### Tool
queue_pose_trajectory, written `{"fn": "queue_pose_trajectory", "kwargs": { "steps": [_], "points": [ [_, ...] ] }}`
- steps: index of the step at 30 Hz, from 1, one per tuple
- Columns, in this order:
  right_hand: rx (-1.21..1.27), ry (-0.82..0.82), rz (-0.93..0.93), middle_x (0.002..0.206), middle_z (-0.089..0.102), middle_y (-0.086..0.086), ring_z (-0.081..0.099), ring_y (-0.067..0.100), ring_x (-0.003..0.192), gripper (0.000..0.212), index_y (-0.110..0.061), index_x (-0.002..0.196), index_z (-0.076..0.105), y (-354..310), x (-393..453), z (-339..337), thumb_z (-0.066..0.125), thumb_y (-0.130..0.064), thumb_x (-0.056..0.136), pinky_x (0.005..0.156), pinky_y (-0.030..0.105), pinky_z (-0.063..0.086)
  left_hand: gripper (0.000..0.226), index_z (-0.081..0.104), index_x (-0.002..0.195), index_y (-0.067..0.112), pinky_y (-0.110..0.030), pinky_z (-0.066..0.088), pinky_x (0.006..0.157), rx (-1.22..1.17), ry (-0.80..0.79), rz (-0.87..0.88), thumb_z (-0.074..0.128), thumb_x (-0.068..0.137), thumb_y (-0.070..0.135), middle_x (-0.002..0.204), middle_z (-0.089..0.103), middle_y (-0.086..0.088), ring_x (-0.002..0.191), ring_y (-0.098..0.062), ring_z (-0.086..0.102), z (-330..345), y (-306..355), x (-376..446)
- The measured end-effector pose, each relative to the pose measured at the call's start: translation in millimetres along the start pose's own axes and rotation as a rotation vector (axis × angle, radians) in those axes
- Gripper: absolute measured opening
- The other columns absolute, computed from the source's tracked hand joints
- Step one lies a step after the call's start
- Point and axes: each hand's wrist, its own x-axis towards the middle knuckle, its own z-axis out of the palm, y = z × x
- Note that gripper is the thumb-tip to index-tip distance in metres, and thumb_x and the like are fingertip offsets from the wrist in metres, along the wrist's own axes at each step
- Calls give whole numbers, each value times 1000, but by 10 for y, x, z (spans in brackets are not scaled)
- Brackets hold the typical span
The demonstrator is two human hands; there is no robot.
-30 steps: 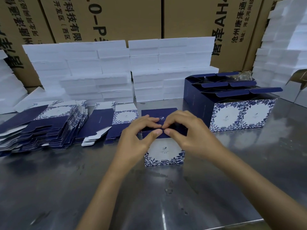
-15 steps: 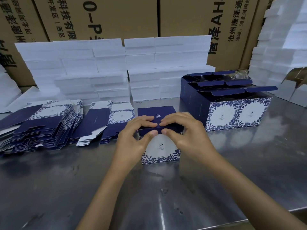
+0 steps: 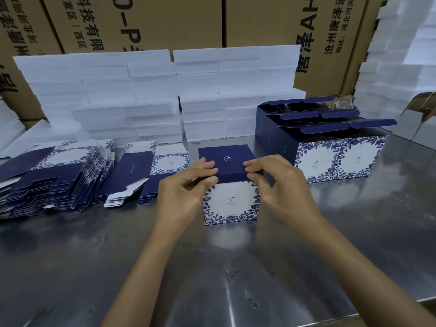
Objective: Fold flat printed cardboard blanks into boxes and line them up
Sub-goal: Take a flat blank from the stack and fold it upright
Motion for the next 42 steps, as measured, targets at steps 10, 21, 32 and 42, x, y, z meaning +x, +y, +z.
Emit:
{"fn": "queue_pose_trajectory", "kwargs": {
  "steps": [10, 21, 32, 42],
  "points": [
    [-457, -157, 12, 168, 25, 6, 18, 21, 157, 72, -7, 158, 31, 180, 117, 516, 57, -13, 92, 124, 37, 16, 21, 76, 105, 10, -27, 45, 108, 123, 36, 38, 65, 92, -1, 120, 70, 2, 132, -7, 52, 659, -291, 620],
    [-544, -279, 91, 172, -9, 6, -12, 19, 158, 85, -7, 162, -3, 1024, 963, 894, 52, -22, 99, 129, 34, 5, 23, 77, 106, 12, -41, 46, 105, 191, 27, -50, 63, 92, 0, 109, 74, -6, 131, -24, 55, 1162, -788, 1691],
    [-550, -272, 149, 170, -21, 5, -19, 19, 156, 94, -9, 161, -13, 1621, 1606, 1224, 55, -5, 96, 126, 30, 4, 20, 77, 105, 12, -30, 53, 94, 247, -3, -71, 67, 91, 3, 103, 74, -3, 99, -20, 69, 1410, -1156, 2509],
    [-577, -336, 201, 169, -24, 2, -19, 17, 156, 102, -12, 161, -16, 1761, 1826, 1275, 61, -9, 93, 128, 32, 1, 29, 74, 116, 14, -23, 47, 92, 331, -44, -102, 60, 93, 3, 123, 69, -9, 119, -21, 61, 1494, -1156, 2684]
  ]
}}
